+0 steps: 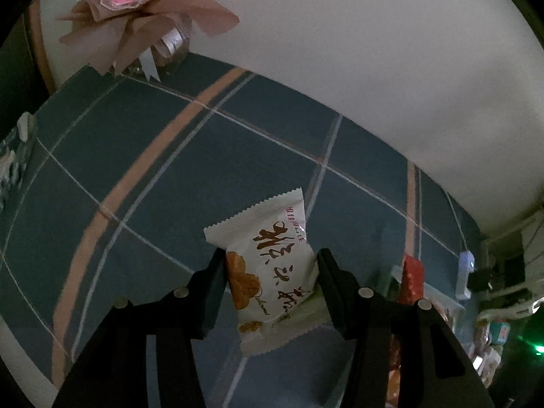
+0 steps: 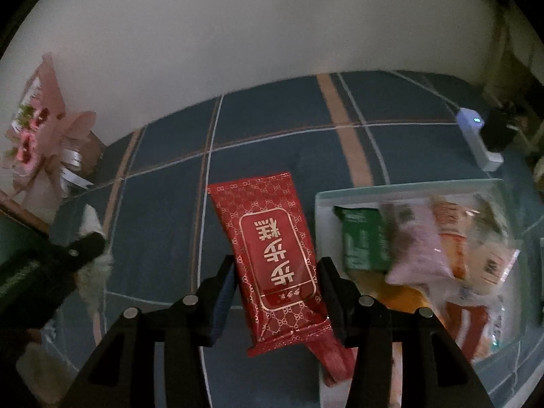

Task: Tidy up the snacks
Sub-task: 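Carry the white cookie pack and red packet over the tray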

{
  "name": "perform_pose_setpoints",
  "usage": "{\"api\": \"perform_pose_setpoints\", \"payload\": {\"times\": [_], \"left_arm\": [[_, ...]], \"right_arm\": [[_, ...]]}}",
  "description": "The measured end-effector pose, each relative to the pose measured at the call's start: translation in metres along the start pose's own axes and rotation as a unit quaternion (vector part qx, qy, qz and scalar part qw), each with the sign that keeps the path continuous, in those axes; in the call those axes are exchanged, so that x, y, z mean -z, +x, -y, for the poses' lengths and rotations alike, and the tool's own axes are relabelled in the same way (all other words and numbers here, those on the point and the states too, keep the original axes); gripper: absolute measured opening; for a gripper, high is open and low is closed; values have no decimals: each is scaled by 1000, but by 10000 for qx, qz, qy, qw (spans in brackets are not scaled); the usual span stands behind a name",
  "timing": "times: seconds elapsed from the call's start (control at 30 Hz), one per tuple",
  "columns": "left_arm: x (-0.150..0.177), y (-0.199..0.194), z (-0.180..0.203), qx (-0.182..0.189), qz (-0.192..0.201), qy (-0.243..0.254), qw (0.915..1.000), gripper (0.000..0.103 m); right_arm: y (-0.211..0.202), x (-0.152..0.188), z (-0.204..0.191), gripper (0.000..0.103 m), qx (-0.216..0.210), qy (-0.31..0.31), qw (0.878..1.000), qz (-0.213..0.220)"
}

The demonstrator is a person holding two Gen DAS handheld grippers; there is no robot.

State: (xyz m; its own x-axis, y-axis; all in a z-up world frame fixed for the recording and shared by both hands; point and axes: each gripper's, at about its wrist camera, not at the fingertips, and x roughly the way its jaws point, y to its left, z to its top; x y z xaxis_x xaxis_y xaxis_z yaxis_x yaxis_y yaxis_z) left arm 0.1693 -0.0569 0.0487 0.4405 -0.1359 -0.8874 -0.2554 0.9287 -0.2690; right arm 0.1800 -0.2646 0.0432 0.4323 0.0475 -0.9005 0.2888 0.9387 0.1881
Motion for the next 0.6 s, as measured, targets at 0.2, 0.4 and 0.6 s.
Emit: {"api": "perform_pose_setpoints", "payload": {"times": [0.2, 0.4, 0.6], "left_arm": [[8, -10, 14, 90, 32, -18, 10000, 54], [10, -34, 41, 28, 377, 226, 9990, 54], [24, -32, 78, 101, 350, 535, 9979, 54]], "right_arm": [[-39, 14, 30, 51, -67, 98, 9995, 288], [-53, 17, 67, 51, -100, 250, 9990, 346], [-48, 14, 98, 51, -358, 480, 9980, 193]]}}
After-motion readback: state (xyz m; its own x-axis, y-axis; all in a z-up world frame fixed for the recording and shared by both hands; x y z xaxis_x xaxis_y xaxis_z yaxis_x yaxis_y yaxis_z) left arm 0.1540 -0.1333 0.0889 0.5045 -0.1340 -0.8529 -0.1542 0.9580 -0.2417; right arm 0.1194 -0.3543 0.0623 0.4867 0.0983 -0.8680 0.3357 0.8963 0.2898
